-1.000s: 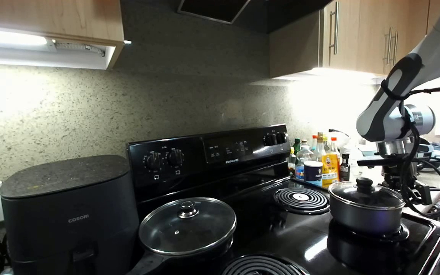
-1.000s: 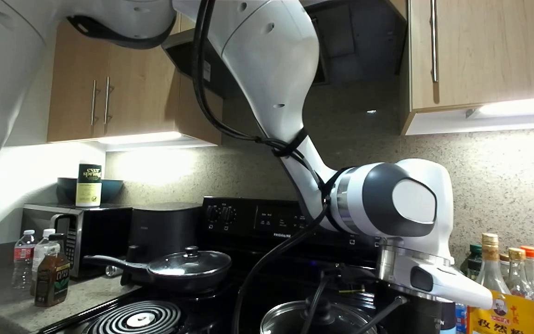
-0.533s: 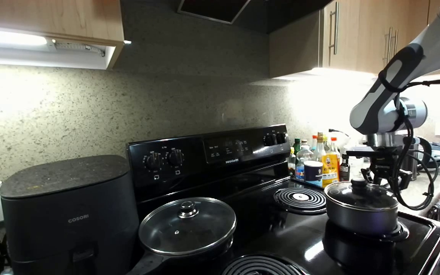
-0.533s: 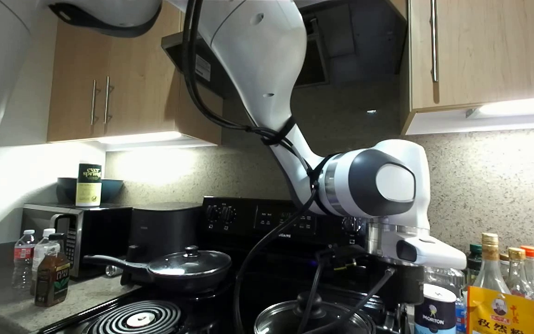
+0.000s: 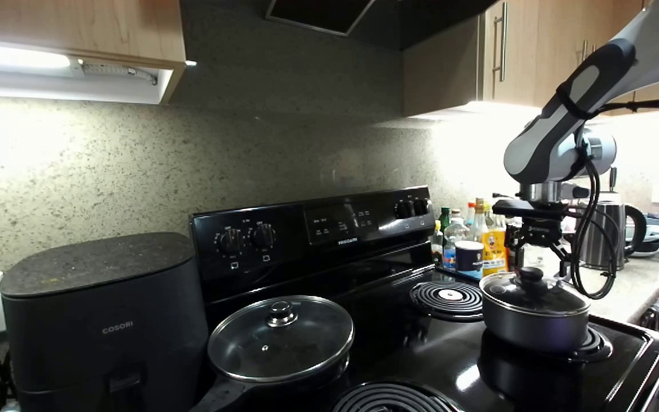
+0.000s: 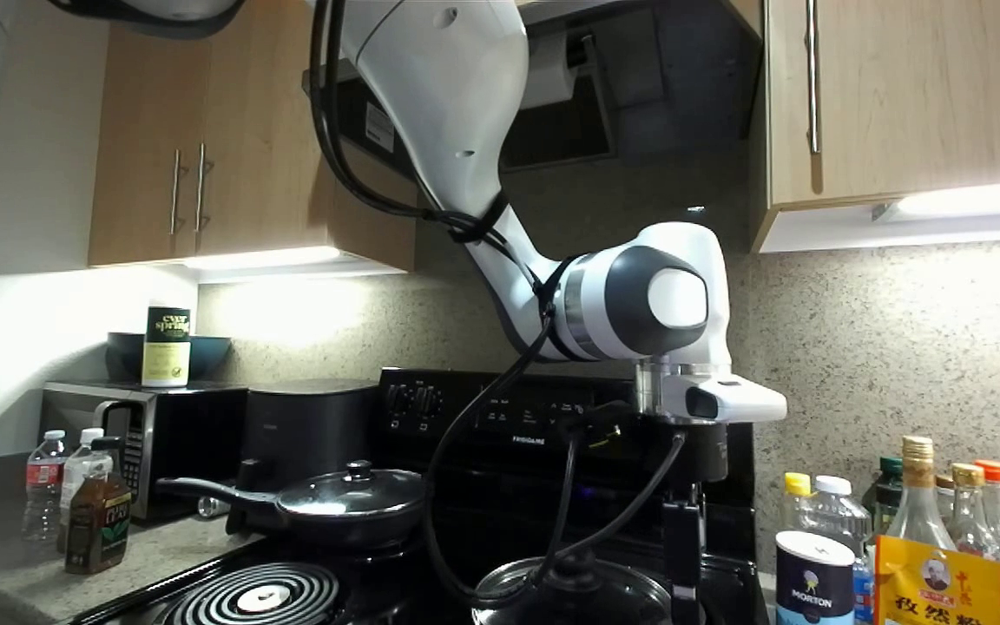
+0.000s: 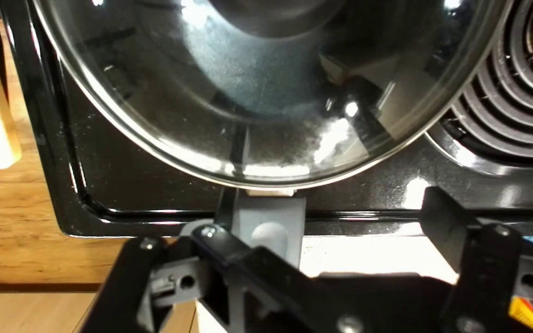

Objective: Slide the pot on the stove to the front plate

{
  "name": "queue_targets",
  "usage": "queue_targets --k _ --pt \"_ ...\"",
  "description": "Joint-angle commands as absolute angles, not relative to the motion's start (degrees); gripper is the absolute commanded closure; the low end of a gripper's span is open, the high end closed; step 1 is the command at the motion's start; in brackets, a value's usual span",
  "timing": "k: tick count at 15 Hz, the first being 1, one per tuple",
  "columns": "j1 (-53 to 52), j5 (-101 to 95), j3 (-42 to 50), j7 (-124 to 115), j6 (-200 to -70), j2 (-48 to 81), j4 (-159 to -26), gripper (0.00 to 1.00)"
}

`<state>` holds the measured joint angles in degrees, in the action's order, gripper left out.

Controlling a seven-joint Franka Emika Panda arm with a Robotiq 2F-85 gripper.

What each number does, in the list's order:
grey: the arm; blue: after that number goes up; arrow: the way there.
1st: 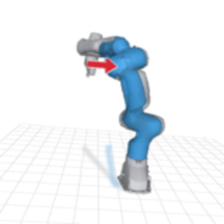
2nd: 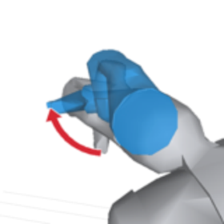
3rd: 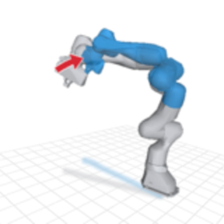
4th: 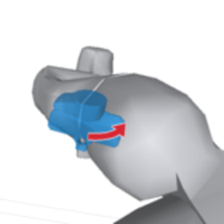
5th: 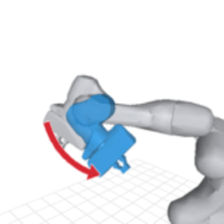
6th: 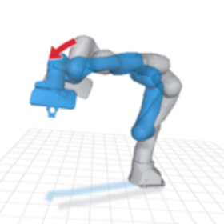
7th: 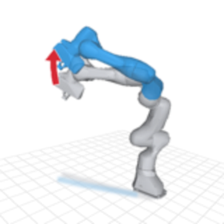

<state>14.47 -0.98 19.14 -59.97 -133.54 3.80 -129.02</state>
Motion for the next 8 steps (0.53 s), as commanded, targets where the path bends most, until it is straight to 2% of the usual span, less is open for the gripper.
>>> queue_targets --k 1,8 --pt "14.4 0.0 17.4 -55.7 -134.1 2.4 -129.1 0.0" --pt "9.6 -14.0 12.9 -55.1 -132.5 2.8 -125.0 0.0"
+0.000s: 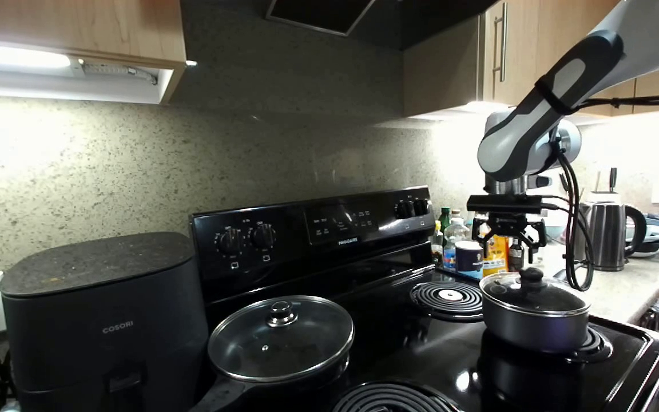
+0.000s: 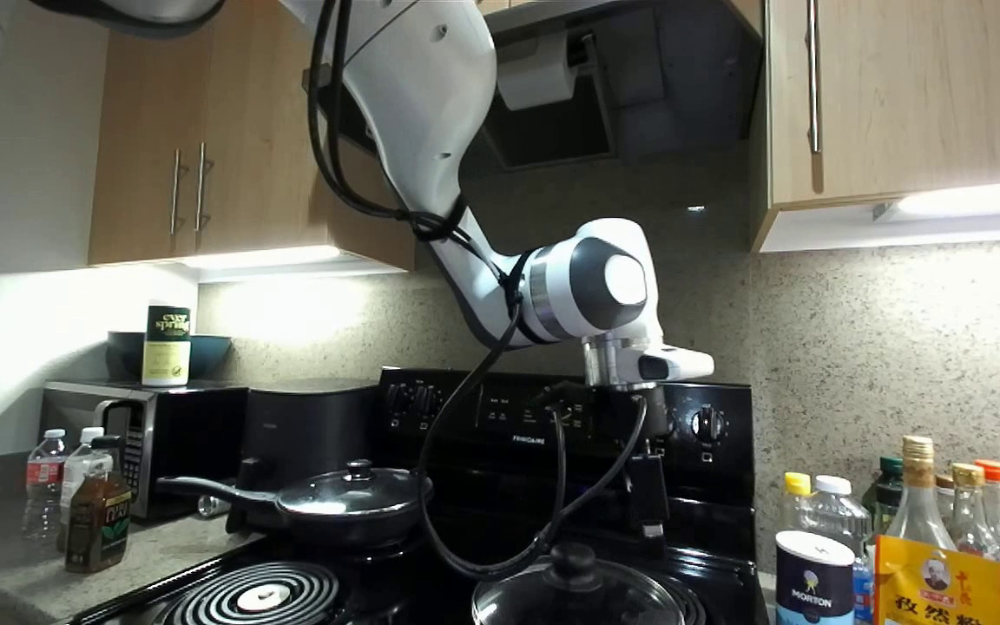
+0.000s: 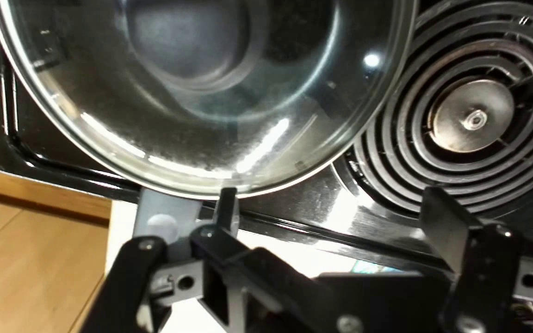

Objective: Slide the pot on the stove to the front plate

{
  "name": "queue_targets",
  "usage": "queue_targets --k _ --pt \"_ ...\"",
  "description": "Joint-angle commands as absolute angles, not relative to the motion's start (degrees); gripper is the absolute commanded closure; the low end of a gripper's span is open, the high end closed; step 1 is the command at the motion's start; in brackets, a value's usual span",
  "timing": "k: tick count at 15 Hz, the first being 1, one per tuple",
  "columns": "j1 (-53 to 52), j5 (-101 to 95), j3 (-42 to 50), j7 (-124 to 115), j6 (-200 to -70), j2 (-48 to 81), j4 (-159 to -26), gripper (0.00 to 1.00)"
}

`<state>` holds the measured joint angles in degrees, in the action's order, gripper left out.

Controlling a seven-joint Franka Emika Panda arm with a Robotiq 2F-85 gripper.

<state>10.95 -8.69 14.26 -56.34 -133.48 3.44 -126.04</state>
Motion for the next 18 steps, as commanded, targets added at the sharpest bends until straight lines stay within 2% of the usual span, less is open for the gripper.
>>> queue_targets --k 1,8,18 --pt "9.0 -15.9 12.3 -54.5 -132.7 3.0 -124.7 0.0" --pt "5.5 -23.8 9.0 -49.9 -133.4 5.2 -123.1 0.0" --pt "3.1 -23.5 7.0 -49.5 -133.2 4.5 -123.9 0.0"
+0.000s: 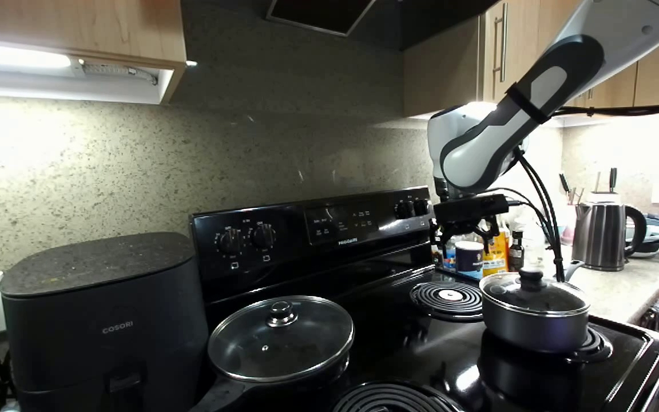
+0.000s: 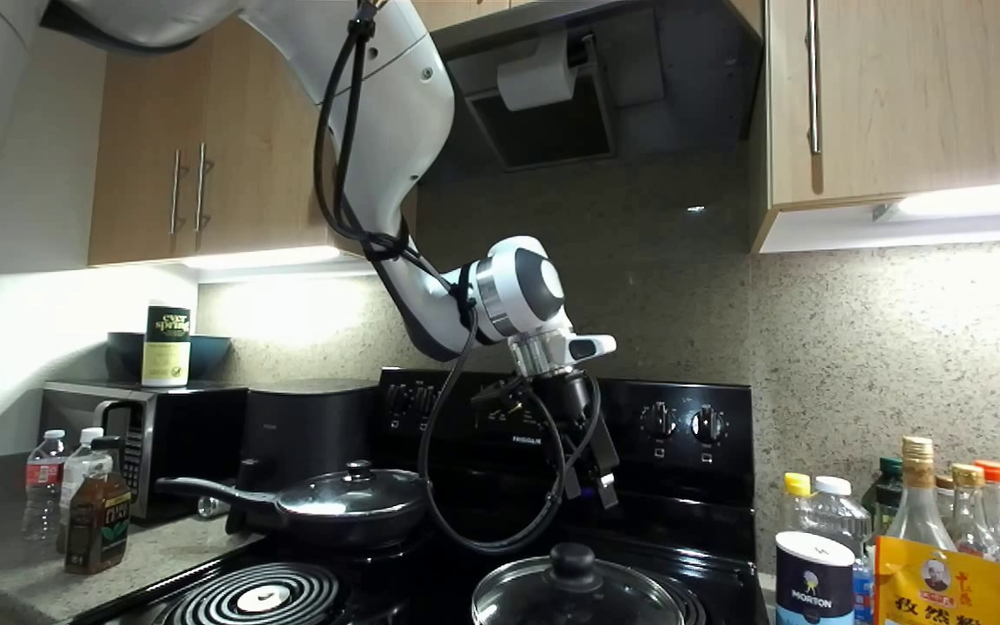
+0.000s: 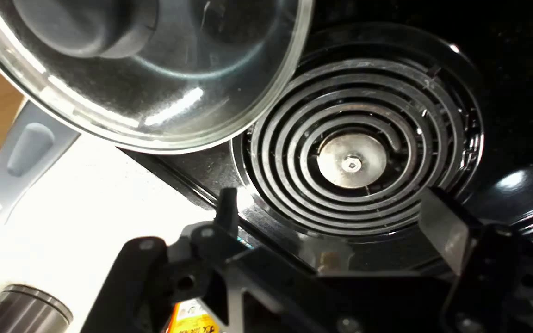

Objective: Slide the pot on the stove to the front plate

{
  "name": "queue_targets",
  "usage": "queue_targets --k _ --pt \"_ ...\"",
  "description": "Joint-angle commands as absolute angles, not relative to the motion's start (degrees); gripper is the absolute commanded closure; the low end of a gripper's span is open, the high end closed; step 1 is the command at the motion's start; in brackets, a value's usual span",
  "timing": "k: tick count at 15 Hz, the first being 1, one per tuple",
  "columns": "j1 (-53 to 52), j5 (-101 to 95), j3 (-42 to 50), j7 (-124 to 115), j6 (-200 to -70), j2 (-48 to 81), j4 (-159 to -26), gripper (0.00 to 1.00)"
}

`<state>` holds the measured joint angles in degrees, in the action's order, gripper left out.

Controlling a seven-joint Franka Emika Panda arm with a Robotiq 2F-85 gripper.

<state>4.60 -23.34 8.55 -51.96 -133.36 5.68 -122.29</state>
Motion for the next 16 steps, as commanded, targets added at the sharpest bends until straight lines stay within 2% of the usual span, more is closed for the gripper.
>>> queue_targets --k 1,6,16 --pt "2.5 -23.3 6.3 -48.5 -133.5 4.3 -124.3 0.0" --pt "0.8 -19.8 3.6 -39.6 -135.3 2.2 -127.5 0.0" --pt "1.0 -20.0 4.0 -40.2 -135.1 4.7 -125.1 0.0"
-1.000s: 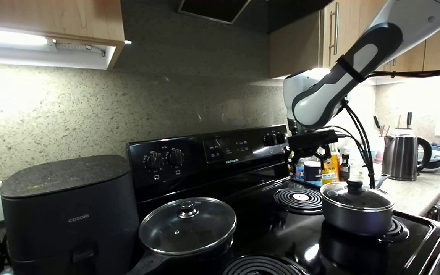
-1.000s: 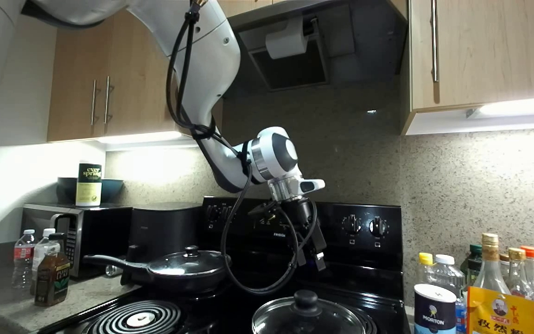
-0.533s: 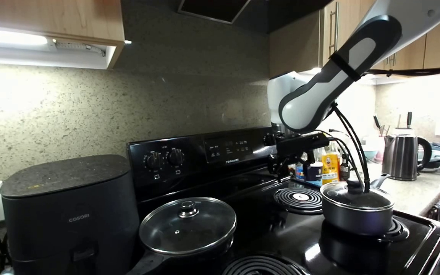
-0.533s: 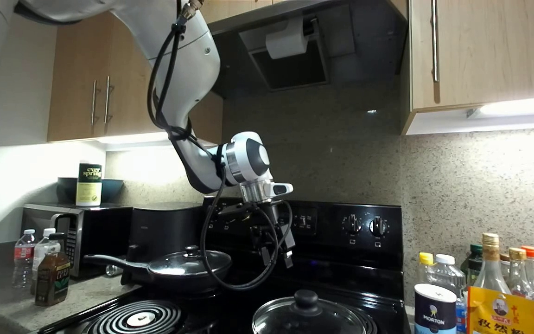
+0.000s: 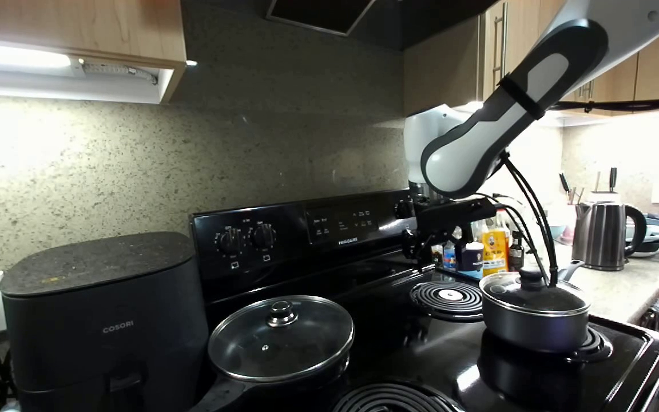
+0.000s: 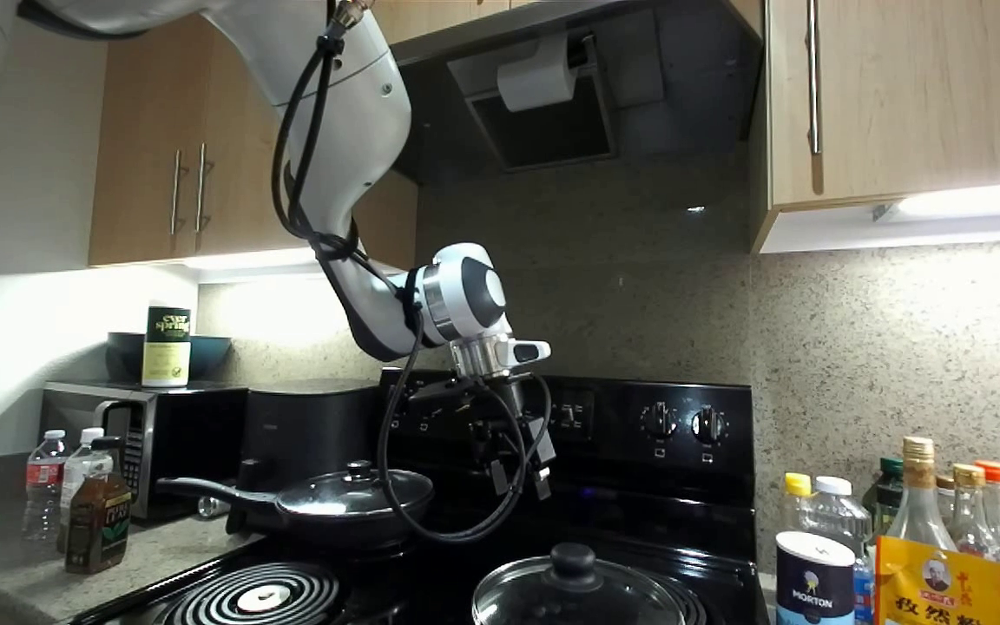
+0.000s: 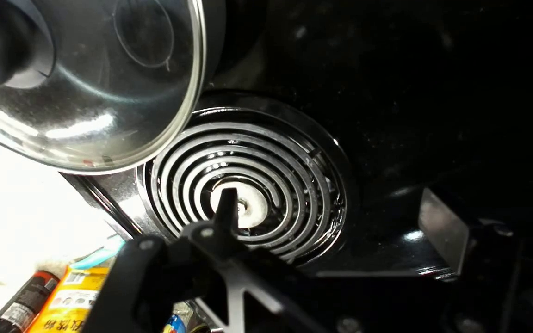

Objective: Slide the pot on the stove to the front plate

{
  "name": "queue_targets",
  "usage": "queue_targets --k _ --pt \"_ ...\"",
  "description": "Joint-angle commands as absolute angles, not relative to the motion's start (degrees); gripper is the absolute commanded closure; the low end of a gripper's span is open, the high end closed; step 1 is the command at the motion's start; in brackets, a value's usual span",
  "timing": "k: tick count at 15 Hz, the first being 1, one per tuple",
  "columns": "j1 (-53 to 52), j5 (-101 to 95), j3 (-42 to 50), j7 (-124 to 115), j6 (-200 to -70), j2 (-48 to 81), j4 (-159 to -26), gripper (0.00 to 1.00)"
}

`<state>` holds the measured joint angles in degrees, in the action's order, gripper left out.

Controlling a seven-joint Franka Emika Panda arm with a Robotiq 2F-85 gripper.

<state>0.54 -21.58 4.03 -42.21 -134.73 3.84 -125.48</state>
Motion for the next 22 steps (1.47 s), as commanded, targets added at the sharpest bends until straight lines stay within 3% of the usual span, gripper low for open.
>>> queue_targets --k 1,13,17,22 --pt "1.2 -18.7 4.1 -39.0 -135.3 5.6 -124.8 0.0" --pt "3.9 -3.3 6.6 -26.1 -130.4 17.7 -117.4 0.0" --pt "2.7 -3.9 8.7 -31.9 -121.5 15.8 -118.0 0.0" --pt "3.2 -4.0 9.8 -37.6 -119.3 11.3 -121.2 0.0"
